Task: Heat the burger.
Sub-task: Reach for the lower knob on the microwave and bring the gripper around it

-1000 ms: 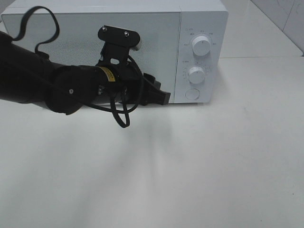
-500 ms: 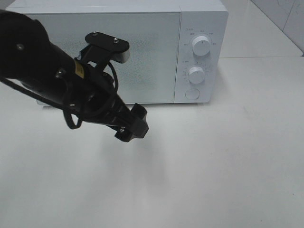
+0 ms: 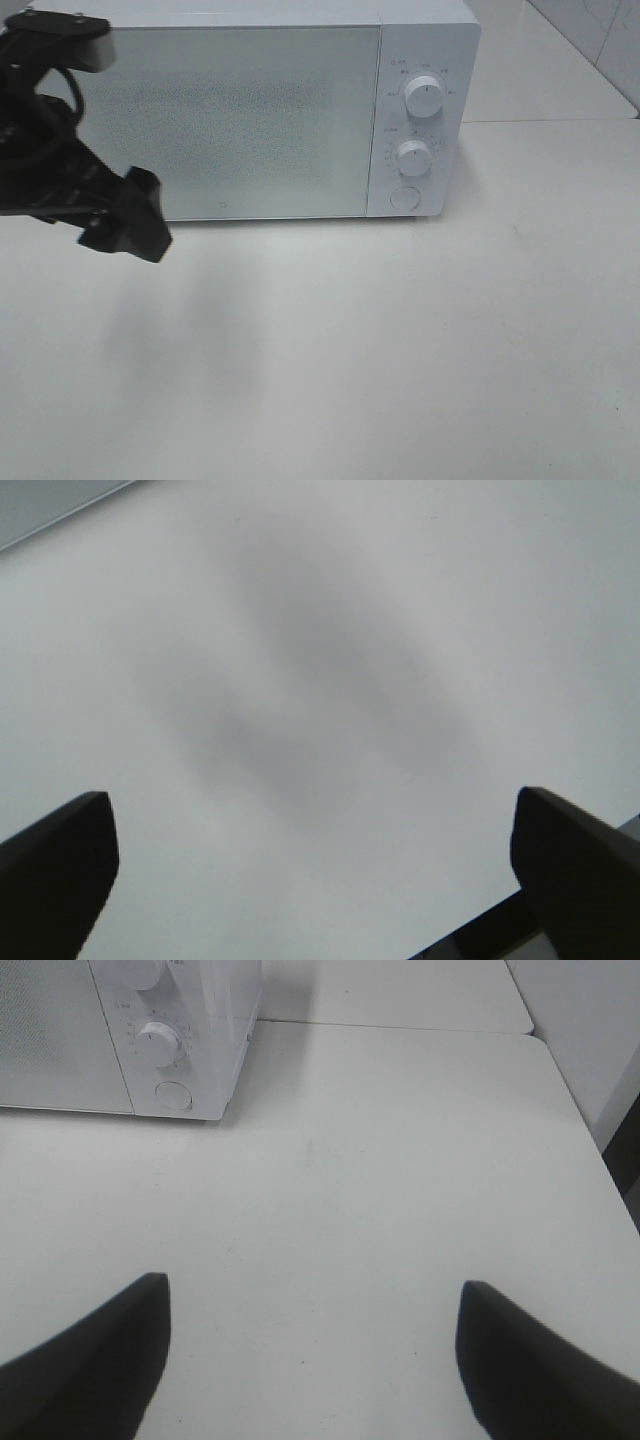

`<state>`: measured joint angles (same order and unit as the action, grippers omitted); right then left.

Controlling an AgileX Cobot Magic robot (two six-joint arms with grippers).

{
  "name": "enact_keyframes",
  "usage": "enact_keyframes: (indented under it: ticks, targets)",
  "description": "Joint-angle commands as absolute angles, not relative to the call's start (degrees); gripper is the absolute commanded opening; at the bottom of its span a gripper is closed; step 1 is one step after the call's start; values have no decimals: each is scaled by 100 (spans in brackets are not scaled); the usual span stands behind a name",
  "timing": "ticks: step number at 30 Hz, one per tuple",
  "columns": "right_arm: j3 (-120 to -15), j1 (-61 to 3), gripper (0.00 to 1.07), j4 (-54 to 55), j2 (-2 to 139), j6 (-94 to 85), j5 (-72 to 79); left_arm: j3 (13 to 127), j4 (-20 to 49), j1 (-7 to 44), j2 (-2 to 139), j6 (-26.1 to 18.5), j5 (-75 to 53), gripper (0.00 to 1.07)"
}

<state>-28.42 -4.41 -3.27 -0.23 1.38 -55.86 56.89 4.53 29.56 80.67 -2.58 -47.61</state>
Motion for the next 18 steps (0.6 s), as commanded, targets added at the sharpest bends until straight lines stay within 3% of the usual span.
enact_keyframes:
  ticks: [1, 4, 7, 9, 12, 18]
  targets:
    - [-2830, -453, 74, -327, -166, 86, -5500, 5689, 413, 2716, 7976, -223, -5036, 100]
    - [-2830, -453, 74, -327, -166, 86, -5500, 5689, 367, 1765, 7804, -223, -5787, 100]
    - [-2830, -453, 74, -327, -166, 86, -5500, 5689, 309, 1404, 7752, -223, -6079, 100]
    - [-2830, -453, 74, -327, -166, 86, -5500, 5689, 304, 837, 7615, -223, -6400, 100]
    - [-2830, -453, 74, -327, -166, 86, -5500, 5689, 413, 458, 7408, -155, -6537, 100]
    - [-2830, -453, 74, -327, -166, 86, -5500, 5689, 435, 206, 6818, -155, -6830, 100]
